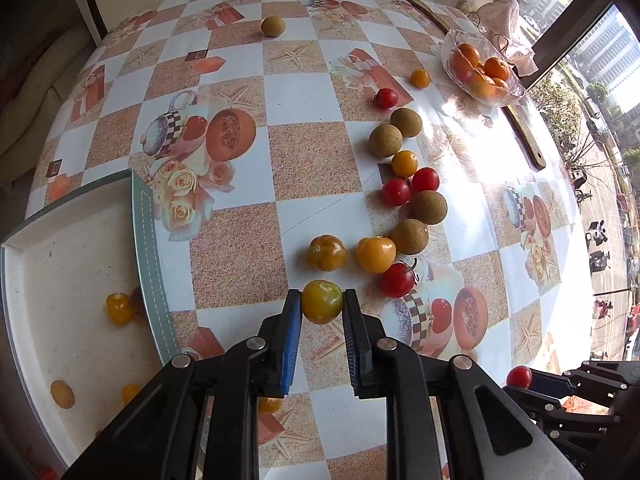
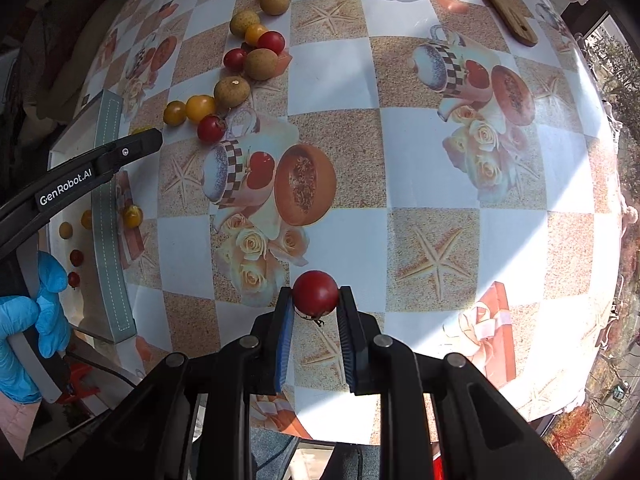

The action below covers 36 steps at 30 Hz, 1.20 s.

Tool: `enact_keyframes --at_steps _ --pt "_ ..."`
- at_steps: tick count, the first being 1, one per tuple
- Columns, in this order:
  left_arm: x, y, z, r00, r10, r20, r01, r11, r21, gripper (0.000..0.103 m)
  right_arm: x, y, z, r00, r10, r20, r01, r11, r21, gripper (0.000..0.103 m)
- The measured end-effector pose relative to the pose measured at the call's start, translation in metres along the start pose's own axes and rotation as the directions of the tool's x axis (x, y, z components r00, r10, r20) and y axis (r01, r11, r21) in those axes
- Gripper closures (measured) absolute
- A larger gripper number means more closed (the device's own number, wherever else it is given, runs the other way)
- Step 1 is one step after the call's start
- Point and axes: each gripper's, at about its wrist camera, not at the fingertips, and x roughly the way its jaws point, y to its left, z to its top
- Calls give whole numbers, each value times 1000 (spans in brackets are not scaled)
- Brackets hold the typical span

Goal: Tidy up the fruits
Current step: 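Carry the yellow and red tomatoes over the white tray and open both grippers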

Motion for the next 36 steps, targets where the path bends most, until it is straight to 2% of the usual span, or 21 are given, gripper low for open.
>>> enact_keyframes --at_steps 8,16,27,36 --pt "-37 25 -29 998 11 63 -8 998 -56 81 -12 23 15 1000 9 23 -8 998 -61 79" --pt "-66 69 -64 993 76 87 -61 984 -165 81 -10 74 22 1000 14 22 -10 985 -171 79" --pt "-84 136 -132 986 158 54 -129 926 -354 81 1 161 27 999 40 -9 -40 931 -363 79" --pt "-62 151 -170 984 176 -12 -166 899 -406 81 24 231 41 998 54 -42 -67 880 -470 79"
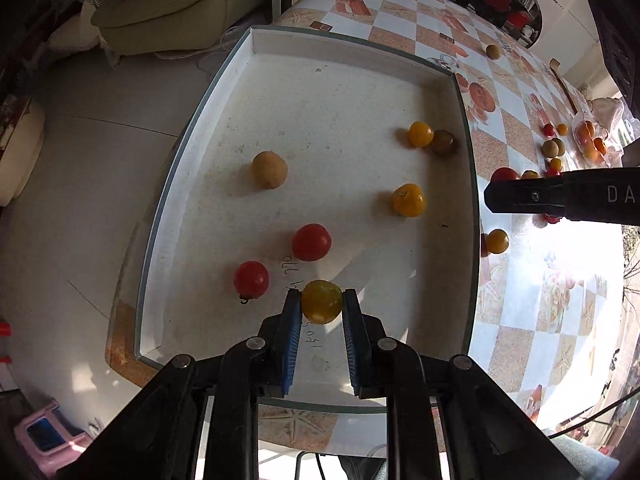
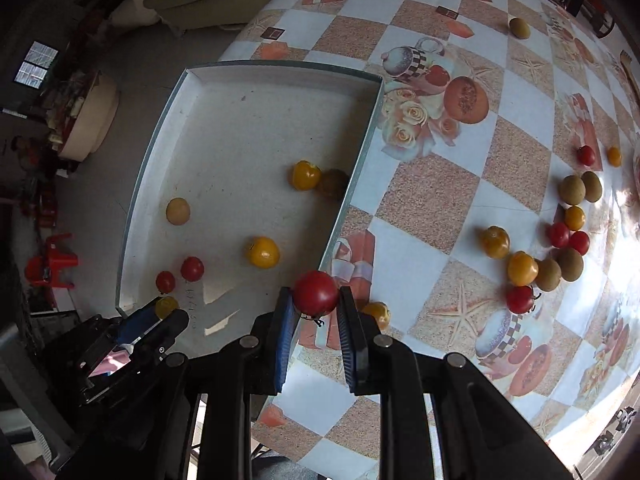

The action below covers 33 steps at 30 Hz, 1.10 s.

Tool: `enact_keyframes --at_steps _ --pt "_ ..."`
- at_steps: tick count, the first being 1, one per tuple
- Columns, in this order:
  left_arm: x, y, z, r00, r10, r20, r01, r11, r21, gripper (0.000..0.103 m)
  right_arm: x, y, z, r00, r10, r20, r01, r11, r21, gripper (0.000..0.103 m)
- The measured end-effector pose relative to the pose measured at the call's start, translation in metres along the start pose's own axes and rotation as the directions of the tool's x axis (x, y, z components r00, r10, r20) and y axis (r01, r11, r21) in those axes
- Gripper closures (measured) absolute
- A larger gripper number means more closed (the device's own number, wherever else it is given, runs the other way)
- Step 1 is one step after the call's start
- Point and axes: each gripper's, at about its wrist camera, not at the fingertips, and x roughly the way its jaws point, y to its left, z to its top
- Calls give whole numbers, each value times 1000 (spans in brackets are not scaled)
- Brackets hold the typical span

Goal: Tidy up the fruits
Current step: 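Carry the yellow and red tomatoes over the white tray and open both grippers, then move both grippers back over the fruits on the table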

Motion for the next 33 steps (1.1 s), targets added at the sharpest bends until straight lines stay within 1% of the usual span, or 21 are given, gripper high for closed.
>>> enact_keyframes --at_steps 5,12,18,19,20,21,22,23,25,26,27,28,29,30,32,33 --pt "11 4 -3 1000 6 -17 -6 1000 -14 81 18 14 23 1000 -2 -13 1 1000 -15 79" --pt "19 1 -1 1000 25 -16 -25 1000 7 81 38 23 44 1000 -14 -26 13 1000 -19 79" --pt "26 -3 0 999 34 -42 -33 999 27 81 60 31 59 998 -38 -51 37 999 -32 79" --pt "27 -4 0 999 31 -43 -29 999 32 78 64 32 61 997 -43 -56 41 999 -34 79" --pt "27 -6 1 999 27 -44 -26 999 39 61 67 32 62 997 -46 -63 44 998 -37 79" --pt "27 -7 1 998 39 -40 -38 998 44 45 68 34 61 997 -49 -63 47 998 -38 78" --pt "25 -10 1 998 59 -18 -59 997 47 22 67 36 61 997 -50 -58 47 998 -43 78" --pt "22 -12 0 998 69 3 -69 996 51 21 69 38 62 997 -51 -57 48 998 -50 76" --pt "23 -14 1 998 64 -8 -64 996 60 21 69 41 64 997 -43 -60 40 997 -59 70" --pt "24 -15 0 998 66 -15 -65 996 62 21 69 43 63 998 -36 -60 33 998 -62 58" --pt "24 -16 0 998 67 -20 -66 996 64 21 70 44 64 997 -38 -60 34 997 -66 40" --pt "24 -16 -1 998 65 -24 -63 996 66 21 70 45 66 997 -39 -62 34 997 -67 36" --pt "23 -16 -1 998 64 -26 -62 996 68 21 68 46 67 998 -15 -59 12 998 -62 34" --pt "22 -16 2 998 64 -26 -62 996 70 21 65 48 68 999 -7 -53 4 999 -54 28" --pt "21 -19 5 997 66 -27 -64 995 77 20 51 45 71 999 20 -29 -21 999 -39 21" --pt "20 -20 6 997 67 -27 -65 995 81 20 46 44 71 999 35 -18 -35 999 -29 21"
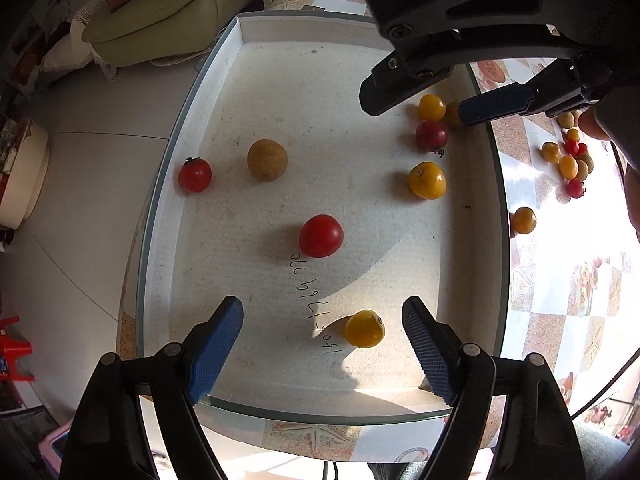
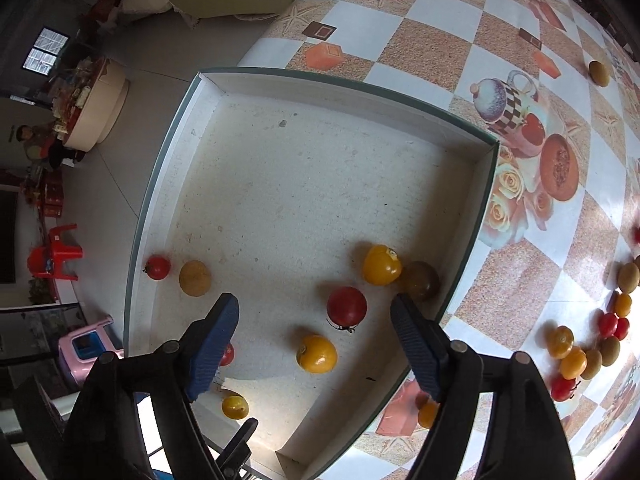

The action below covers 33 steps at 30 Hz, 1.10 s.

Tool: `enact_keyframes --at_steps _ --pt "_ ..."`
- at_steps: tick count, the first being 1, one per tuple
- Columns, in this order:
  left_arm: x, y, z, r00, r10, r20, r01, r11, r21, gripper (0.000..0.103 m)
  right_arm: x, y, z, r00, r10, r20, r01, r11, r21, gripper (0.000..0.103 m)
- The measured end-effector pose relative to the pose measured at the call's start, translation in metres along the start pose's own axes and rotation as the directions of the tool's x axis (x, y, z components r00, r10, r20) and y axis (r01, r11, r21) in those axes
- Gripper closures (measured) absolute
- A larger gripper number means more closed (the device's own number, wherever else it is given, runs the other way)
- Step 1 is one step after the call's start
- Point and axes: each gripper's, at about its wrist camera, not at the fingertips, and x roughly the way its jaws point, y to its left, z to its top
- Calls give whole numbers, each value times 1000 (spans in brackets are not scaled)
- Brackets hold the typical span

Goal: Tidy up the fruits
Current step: 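Move both grippers back over the fruits on the table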

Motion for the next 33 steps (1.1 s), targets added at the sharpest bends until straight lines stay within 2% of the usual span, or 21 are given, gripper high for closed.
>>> enact_keyframes --at_steps 4,8,13,20,27,33 --pt "-7 -6 8 1000 6 5 -7 1000 21 20 -26 -12 -7 999 22 47 -24 999 49 21" --pt "-15 -20 20 1000 5 21 -6 999 50 20 -48 -40 -22 997 5 80 -15 992 126 21" --pt "-32 -47 36 998 -20 63 13 994 111 20 -73 -97 -52 993 -42 107 14 969 245 21" --pt "-52 -89 61 991 -97 90 78 977 200 20 -96 -183 -87 986 -127 106 73 910 407 21" --pt "-44 -143 78 989 -131 74 108 960 258 20 -111 -243 -108 977 -187 99 115 863 491 21" --pt "-15 -172 91 995 -83 58 61 949 309 20 -115 -265 -109 972 -209 103 130 853 505 21"
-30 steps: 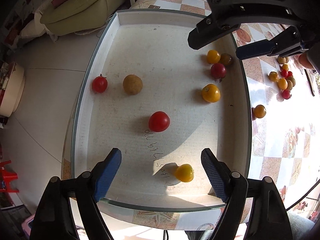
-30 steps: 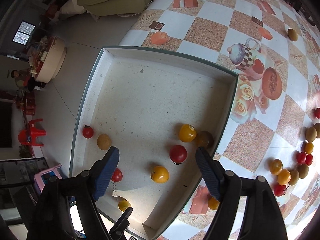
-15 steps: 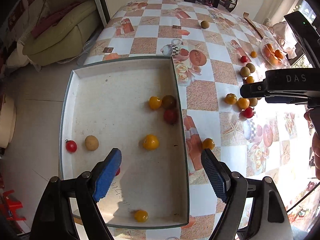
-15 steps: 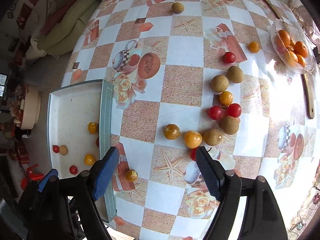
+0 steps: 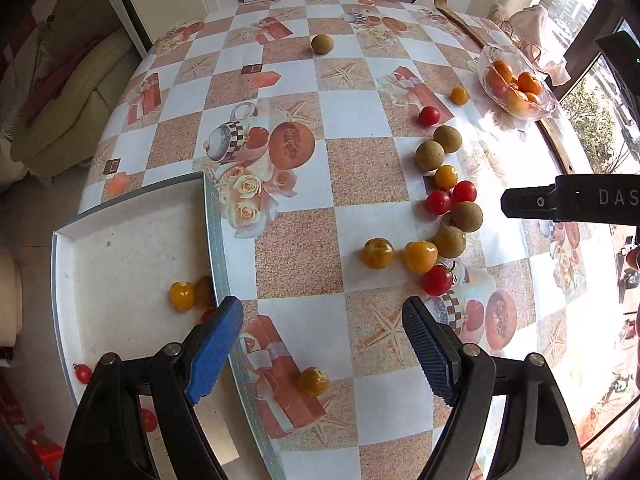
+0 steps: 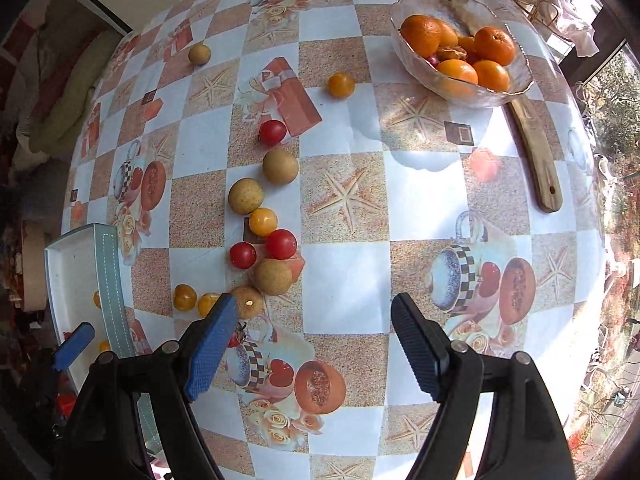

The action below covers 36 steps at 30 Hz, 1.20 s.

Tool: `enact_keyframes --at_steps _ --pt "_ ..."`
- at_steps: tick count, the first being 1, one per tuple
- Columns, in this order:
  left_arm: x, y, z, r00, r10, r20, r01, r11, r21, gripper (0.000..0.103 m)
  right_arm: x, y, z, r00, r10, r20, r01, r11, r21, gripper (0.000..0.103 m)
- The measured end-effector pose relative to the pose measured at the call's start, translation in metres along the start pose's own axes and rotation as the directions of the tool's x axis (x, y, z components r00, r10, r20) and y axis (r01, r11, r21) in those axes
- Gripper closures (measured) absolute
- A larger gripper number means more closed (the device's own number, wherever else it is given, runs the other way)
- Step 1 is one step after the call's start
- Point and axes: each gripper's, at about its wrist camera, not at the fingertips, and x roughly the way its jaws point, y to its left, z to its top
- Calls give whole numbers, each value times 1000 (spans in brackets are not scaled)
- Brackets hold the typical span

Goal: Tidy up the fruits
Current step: 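Move both grippers back over the fruits on the table, then grasp a dark yellow tomato with the left gripper while the right grasps a brown fruit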

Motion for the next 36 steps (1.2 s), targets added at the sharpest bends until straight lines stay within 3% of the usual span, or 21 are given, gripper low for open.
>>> enact_keyframes --at_steps 7,12,14,30,32,34,36 --pt "31 -4 7 999 1 -37 0 1000 21 20 7 -4 11 1000 1 14 0 1000 -25 23" --pt "44 -9 11 999 0 -41 0 1000 20 20 20 -4 22 1000 -2 7 2 999 -36 41" --pt "47 -9 12 999 -4 -41 5 1000 14 20 26 -3 26 1000 4 2 -4 999 -40 43" --pt "63 -9 28 999 9 -50 -9 1000 -5 21 45 14 67 998 47 30 -44 995 -93 44" --pt "62 -11 28 999 -4 -51 3 1000 -8 29 48 19 72 998 53 28 -50 994 -96 49" --pt "61 -12 29 999 -3 -53 2 1000 -8 30 49 22 75 998 53 30 -50 993 -104 55" --pt "60 -13 29 998 -19 -54 19 1000 -7 37 51 27 78 998 56 28 -53 992 -110 75"
